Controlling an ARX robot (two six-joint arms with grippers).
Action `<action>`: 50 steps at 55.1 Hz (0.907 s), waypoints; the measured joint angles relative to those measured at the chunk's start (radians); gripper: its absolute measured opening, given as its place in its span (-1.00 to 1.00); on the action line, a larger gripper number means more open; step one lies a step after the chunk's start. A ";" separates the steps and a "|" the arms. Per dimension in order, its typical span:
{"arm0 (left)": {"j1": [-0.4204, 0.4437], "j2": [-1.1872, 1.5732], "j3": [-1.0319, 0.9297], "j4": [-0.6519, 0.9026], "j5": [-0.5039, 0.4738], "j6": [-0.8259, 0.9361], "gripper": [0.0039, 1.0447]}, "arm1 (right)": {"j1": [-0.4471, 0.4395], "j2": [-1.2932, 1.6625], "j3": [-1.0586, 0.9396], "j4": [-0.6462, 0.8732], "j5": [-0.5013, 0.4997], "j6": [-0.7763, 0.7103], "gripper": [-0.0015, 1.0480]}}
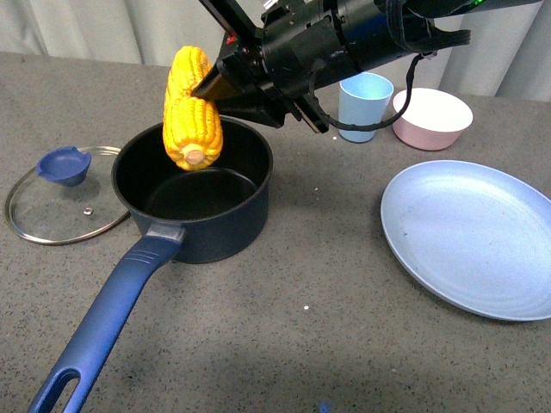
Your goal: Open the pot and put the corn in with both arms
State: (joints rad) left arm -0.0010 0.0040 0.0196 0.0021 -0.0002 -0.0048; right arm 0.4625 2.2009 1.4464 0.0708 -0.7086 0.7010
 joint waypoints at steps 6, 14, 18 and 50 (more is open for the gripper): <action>0.000 0.000 0.000 0.000 0.000 0.000 0.88 | 0.006 0.000 0.015 -0.014 0.009 -0.001 -0.35; 0.000 0.000 0.000 0.000 0.000 0.000 0.88 | 0.008 0.001 0.014 -0.021 0.015 -0.009 0.16; 0.000 0.000 0.000 0.000 0.000 0.000 0.88 | 0.008 0.000 0.009 -0.017 0.016 -0.013 0.40; 0.000 0.000 0.000 0.000 0.000 0.000 0.88 | -0.089 -0.405 -0.456 0.242 0.577 -0.267 0.83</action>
State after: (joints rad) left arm -0.0010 0.0040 0.0196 0.0021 -0.0002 -0.0048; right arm 0.3740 1.7958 0.9905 0.3126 -0.1318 0.4343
